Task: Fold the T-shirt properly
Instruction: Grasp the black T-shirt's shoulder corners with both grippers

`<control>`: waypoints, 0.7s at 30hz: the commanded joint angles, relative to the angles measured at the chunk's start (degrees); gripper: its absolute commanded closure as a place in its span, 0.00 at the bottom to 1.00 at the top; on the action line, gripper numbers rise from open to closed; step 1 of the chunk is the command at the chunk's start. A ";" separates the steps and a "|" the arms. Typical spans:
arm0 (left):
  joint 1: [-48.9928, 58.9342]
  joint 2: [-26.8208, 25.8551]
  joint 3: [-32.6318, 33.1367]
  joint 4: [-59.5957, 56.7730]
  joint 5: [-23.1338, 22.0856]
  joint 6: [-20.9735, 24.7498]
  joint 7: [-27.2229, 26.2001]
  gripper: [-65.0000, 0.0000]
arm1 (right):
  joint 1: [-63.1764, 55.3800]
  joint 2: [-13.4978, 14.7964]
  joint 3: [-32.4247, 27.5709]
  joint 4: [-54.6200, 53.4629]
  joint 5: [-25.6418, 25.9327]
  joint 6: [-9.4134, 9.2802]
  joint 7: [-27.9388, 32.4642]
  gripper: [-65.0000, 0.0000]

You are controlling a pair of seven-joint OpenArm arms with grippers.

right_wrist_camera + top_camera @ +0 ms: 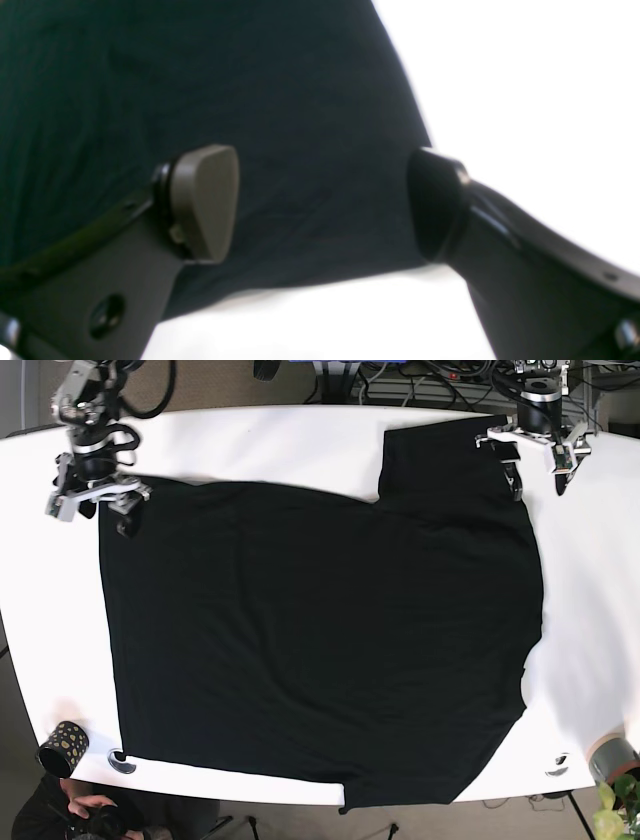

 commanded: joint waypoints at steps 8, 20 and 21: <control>0.42 -0.31 0.47 0.88 -0.10 0.30 -1.54 0.38 | 4.13 4.67 11.50 -9.04 12.46 0.58 -9.23 0.23; 0.42 -0.31 0.47 0.18 -0.10 0.30 -1.54 0.38 | 3.78 8.27 12.64 -24.42 23.80 1.55 -9.76 0.23; 0.42 -0.31 0.47 0.09 -0.10 0.30 -1.54 0.38 | 3.78 8.10 12.55 -24.95 23.80 2.25 -9.76 0.23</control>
